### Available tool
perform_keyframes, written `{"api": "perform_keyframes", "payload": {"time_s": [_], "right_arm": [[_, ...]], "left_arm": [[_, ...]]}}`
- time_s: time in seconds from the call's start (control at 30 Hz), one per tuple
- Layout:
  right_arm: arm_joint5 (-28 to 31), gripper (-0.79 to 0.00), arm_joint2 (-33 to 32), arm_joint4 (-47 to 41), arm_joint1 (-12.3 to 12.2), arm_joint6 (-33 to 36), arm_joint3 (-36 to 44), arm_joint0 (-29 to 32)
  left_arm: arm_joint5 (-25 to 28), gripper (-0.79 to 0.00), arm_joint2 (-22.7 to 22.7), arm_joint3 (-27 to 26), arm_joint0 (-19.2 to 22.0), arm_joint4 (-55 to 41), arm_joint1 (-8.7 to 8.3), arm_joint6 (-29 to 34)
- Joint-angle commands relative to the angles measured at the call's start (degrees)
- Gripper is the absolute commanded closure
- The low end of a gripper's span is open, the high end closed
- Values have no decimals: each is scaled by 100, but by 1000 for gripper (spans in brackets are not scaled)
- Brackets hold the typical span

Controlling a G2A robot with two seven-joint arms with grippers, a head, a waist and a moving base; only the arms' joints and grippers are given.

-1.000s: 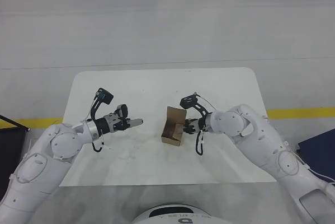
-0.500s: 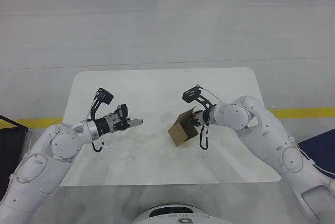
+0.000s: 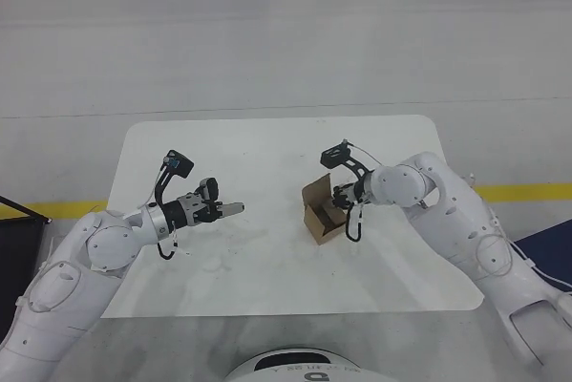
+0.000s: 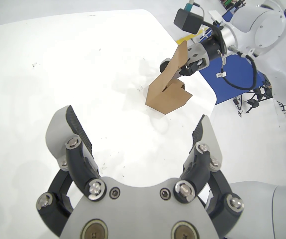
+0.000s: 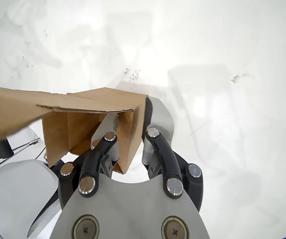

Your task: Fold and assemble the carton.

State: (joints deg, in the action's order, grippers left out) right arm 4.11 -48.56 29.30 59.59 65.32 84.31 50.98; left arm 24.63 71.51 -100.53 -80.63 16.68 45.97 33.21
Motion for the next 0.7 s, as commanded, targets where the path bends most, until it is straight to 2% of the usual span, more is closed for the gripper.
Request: {"api": "perform_keyframes", "payload": {"time_s": [0.0,0.1,0.27,0.3,0.33,0.4,0.43,0.5,0.67], "right_arm": [[22,-720,-143,-7,-46,-11,93,103],[12,-711,-350,44,-129,51,246,327],[73,-653,-459,-28,-190,221,371,595],[83,-585,-450,-33,-188,230,354,604],[90,-419,-440,-35,-185,220,332,604],[77,-234,-433,-34,-176,164,301,592],[77,-114,-427,-22,-173,147,297,587],[31,0,-407,22,-165,154,269,567],[-101,0,-251,120,-119,239,237,486]], "left_arm": [[0,-785,0,0,0,0,0,0],[0,-785,0,0,0,0,0,0],[0,-785,0,0,0,0,0,0],[0,-785,0,0,0,0,0,0],[0,-785,0,0,0,0,0,0],[0,-785,0,0,0,0,0,0],[0,-785,0,0,0,0,0,0],[0,-785,0,0,0,0,0,0],[0,-785,0,0,0,0,0,0]]}}
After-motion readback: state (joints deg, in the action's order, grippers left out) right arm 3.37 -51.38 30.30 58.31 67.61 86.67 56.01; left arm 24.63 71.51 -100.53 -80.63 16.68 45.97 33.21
